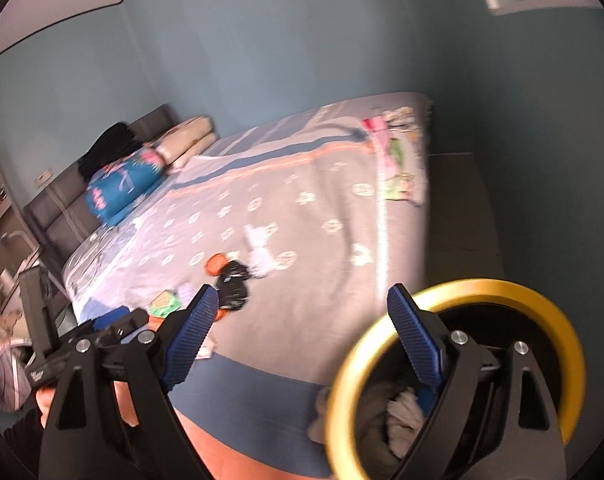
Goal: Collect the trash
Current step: 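Grasp the green snack packet with the left tool while the right tool grasps the pink cloth, then carry both to the yellow bin and release the pink cloth from the right tool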
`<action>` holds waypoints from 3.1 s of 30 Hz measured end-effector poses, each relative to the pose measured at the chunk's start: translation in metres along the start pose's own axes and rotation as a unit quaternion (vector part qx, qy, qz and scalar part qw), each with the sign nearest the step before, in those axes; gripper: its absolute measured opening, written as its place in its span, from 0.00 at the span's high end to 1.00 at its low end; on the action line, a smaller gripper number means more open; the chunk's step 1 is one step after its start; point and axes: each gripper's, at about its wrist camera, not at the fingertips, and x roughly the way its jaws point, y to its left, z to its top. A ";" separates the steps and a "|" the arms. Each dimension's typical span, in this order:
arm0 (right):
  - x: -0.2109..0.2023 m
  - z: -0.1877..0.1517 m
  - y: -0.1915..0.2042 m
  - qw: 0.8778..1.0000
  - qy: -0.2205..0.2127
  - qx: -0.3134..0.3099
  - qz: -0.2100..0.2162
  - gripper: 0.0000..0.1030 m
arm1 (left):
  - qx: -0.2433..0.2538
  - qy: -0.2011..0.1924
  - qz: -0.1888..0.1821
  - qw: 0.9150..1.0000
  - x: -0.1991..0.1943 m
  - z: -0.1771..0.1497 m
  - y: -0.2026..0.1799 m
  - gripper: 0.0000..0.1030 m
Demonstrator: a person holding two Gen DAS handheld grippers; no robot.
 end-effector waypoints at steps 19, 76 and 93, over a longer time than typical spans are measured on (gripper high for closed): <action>0.156 -0.047 0.129 0.982 0.135 -0.088 0.096 0.19 | -0.102 0.030 0.122 0.987 0.033 0.010 0.155 0.10; 0.222 -0.119 0.207 0.945 0.258 -0.162 0.122 0.80 | -0.248 0.045 0.063 0.966 0.079 -0.016 0.247 0.99; 0.112 -0.082 0.173 0.962 0.184 -0.159 0.122 0.80 | -0.188 0.006 0.047 0.981 -0.001 -0.022 0.195 0.99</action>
